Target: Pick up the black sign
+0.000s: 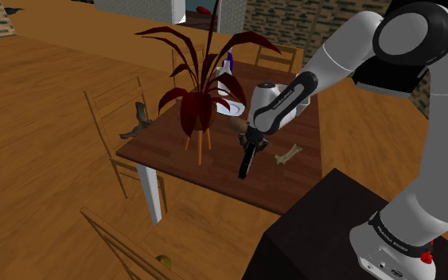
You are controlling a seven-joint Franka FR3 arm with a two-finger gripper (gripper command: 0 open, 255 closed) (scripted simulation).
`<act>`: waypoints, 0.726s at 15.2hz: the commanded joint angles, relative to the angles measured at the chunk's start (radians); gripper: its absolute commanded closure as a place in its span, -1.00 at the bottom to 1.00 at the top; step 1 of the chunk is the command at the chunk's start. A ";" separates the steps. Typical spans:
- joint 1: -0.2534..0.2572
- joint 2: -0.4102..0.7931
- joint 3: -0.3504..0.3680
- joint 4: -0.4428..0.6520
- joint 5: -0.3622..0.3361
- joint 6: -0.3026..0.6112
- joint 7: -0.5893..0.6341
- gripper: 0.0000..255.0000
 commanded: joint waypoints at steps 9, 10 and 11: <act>-0.017 -0.121 0.022 -0.020 0.026 -0.099 -0.021 1.00; -0.019 -0.133 0.024 -0.022 0.028 -0.110 -0.024 1.00; -0.020 -0.144 0.026 -0.022 0.031 -0.121 -0.026 1.00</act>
